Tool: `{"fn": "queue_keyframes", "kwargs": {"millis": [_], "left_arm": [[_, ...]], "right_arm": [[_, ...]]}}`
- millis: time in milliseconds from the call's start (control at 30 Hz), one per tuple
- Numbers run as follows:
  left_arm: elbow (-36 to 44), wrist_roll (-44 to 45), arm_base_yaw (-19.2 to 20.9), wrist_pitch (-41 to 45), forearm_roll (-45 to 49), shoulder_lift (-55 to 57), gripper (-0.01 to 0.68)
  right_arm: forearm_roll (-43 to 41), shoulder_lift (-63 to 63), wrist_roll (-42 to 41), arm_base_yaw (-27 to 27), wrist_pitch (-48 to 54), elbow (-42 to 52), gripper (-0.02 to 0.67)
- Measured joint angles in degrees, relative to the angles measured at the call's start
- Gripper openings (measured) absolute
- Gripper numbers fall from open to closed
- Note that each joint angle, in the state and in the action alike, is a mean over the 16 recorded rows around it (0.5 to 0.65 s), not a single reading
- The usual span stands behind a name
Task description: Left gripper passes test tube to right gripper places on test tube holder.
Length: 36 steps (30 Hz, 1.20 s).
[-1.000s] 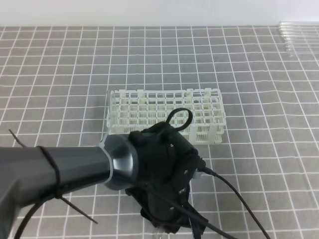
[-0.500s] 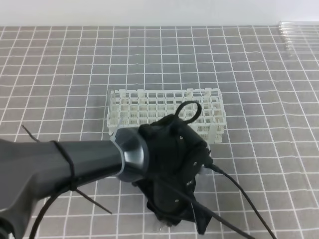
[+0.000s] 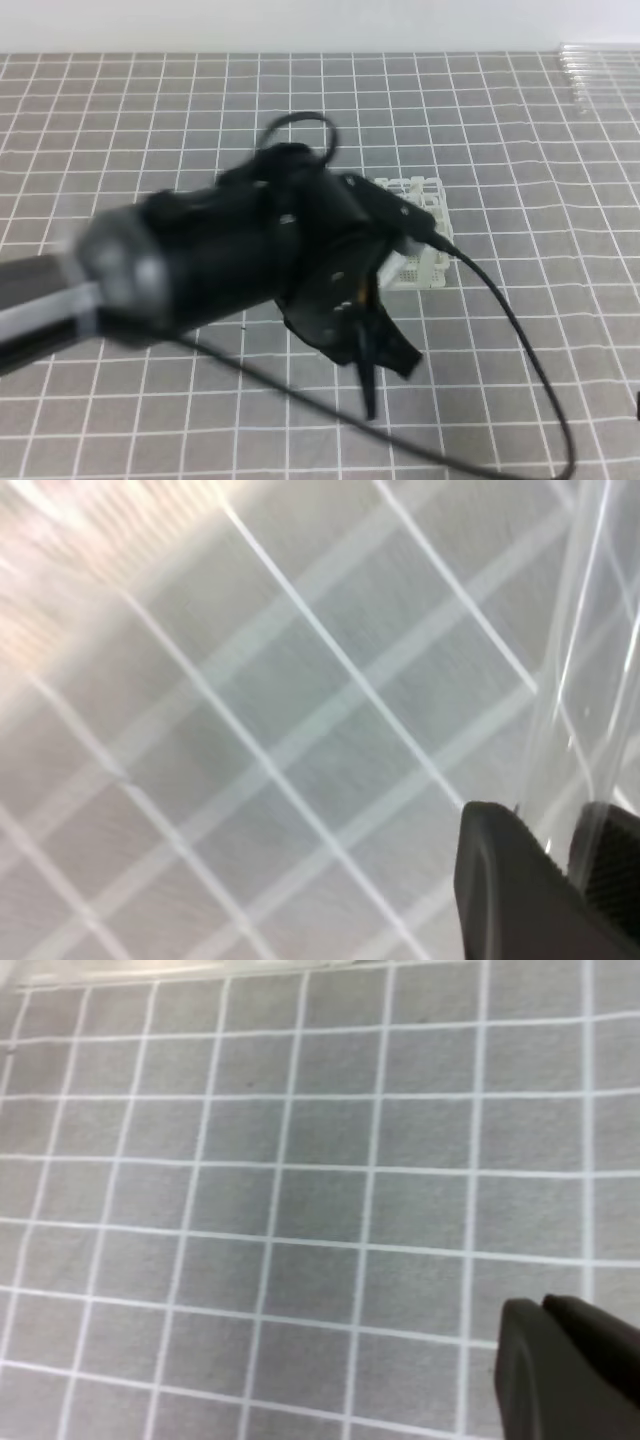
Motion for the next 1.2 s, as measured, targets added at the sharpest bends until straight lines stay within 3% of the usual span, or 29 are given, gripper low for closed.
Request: {"fn": "queue_keyframes", "kwargs": {"millis": [333, 600, 933, 1200], "left_arm": [[17.5, -12.6, 0.0, -12.5, 14.2, -14.4, 0.047], [31.3, -27.2, -0.1, -22.9, 23.3, -23.9, 0.065], [38.0, -36.8, 1.6, -34.2, 28.4, -29.4, 0.071], [39.0, -37.0, 6.4, -45.1, 29.7, -29.6, 0.083]], "right_arm": [[6.9, 7.2, -6.0, 0.7, 2.1, -3.9, -0.013], [11.5, 18.1, -9.4, 8.7, 1.9, -11.6, -0.013], [4.3, 27.5, -4.4, 23.8, -2.5, -21.7, -0.013], [-2.1, 23.4, -2.1, 28.0, -11.4, -22.0, -0.013]]}}
